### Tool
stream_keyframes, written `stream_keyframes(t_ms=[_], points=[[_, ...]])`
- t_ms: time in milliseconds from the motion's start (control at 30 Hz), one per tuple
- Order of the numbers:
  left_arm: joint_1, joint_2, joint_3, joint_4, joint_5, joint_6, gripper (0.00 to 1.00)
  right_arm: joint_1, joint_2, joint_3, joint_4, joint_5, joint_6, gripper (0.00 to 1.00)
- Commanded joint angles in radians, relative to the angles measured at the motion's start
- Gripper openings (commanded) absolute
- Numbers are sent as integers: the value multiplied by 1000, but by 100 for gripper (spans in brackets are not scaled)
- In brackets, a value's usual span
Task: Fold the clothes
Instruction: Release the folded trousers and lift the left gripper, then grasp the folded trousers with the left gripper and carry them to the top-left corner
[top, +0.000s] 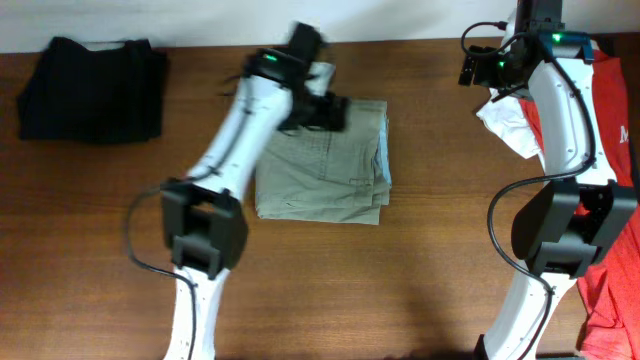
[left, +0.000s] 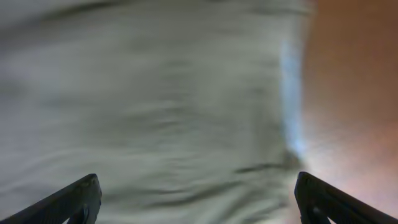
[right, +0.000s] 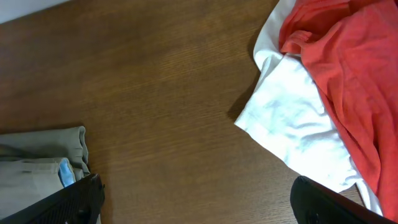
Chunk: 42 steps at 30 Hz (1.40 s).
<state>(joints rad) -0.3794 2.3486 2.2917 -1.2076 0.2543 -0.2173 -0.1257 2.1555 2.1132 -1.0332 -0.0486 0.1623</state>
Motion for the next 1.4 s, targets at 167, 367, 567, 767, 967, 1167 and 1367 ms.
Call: stream_keyframes(t_ms=[167, 367, 567, 767, 967, 1167, 1367], points=[[320, 22, -135, -47, 214, 160, 99, -6, -6, 11, 0, 8, 11, 99], [323, 24, -383, 121, 365, 211, 99, -6, -6, 11, 0, 8, 11, 99], [275, 26, -542, 275, 408, 210, 53, -6, -6, 11, 0, 8, 11, 99], [274, 26, -441, 210, 190, 75, 1, -6, -6, 11, 0, 8, 11, 99], [370, 26, 47, -17, -80, 76, 1, -6, -6, 11, 0, 8, 11, 99], [528, 26, 206, 76, -176, 140, 1, -6, -6, 11, 0, 8, 11, 99], [631, 26, 213, 215, -181, 174, 1, -6, -6, 11, 0, 8, 11, 99]])
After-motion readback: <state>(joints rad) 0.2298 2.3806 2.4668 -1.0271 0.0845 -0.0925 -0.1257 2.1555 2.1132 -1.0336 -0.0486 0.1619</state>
